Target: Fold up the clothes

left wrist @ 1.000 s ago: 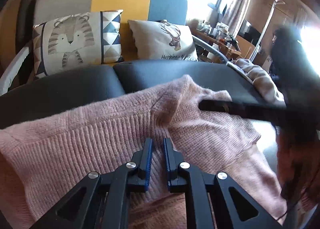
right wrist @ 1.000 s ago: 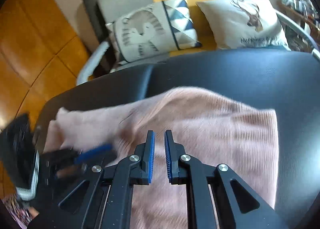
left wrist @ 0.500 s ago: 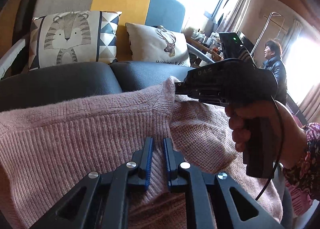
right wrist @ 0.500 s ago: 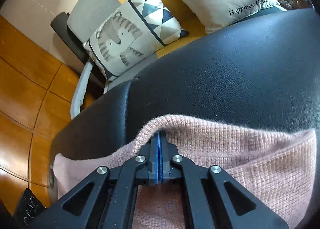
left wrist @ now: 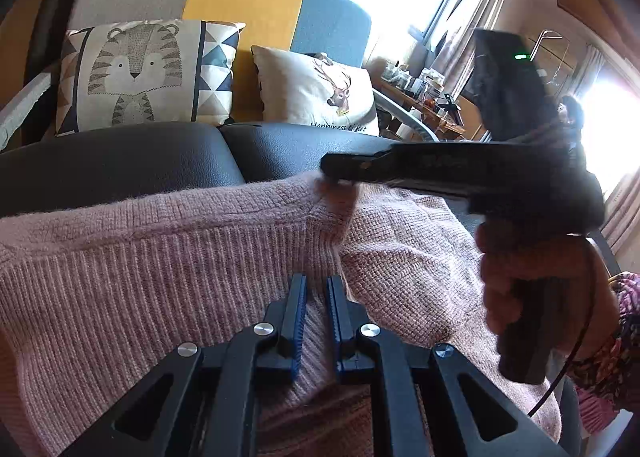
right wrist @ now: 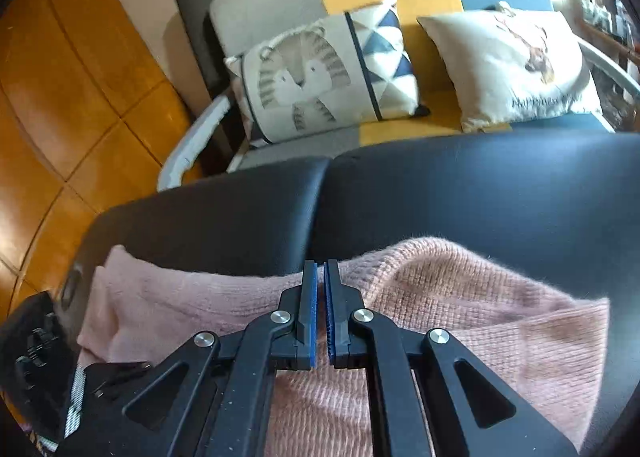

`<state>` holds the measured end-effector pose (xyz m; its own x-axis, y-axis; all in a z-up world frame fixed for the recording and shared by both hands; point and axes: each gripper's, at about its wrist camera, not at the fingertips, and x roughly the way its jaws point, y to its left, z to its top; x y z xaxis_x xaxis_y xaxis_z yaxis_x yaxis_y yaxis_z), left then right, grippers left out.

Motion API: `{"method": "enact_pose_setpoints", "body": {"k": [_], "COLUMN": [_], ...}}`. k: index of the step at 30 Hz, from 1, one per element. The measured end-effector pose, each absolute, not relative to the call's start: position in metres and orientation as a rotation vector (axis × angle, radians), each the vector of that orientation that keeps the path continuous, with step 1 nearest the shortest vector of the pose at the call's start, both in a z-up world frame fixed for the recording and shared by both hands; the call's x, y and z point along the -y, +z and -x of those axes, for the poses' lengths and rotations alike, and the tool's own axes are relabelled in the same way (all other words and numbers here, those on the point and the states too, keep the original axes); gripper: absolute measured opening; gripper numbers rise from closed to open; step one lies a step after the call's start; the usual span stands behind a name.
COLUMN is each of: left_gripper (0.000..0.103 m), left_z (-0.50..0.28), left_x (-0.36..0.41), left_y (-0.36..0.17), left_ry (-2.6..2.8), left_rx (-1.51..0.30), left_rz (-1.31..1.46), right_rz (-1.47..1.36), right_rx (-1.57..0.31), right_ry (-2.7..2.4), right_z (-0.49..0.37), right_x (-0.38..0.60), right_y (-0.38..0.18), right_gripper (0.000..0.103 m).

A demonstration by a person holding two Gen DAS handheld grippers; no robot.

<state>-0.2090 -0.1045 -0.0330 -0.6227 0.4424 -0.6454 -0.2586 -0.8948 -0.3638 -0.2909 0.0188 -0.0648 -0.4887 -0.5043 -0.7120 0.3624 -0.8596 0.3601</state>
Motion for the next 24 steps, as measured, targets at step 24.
{"method": "enact_pose_setpoints", "body": {"k": [24], "left_gripper": [0.011], "left_z": [0.209], "left_x": [0.109], "left_y": [-0.036], "left_ry": [2.5], "left_rx": [0.364], "left_rz": [1.063], "right_rz": [-1.162], "right_rx": [0.245], "right_ry": [-2.258], "right_z": [0.239], "right_x": [0.006], "right_y": [-0.075], "right_gripper": [0.007]}}
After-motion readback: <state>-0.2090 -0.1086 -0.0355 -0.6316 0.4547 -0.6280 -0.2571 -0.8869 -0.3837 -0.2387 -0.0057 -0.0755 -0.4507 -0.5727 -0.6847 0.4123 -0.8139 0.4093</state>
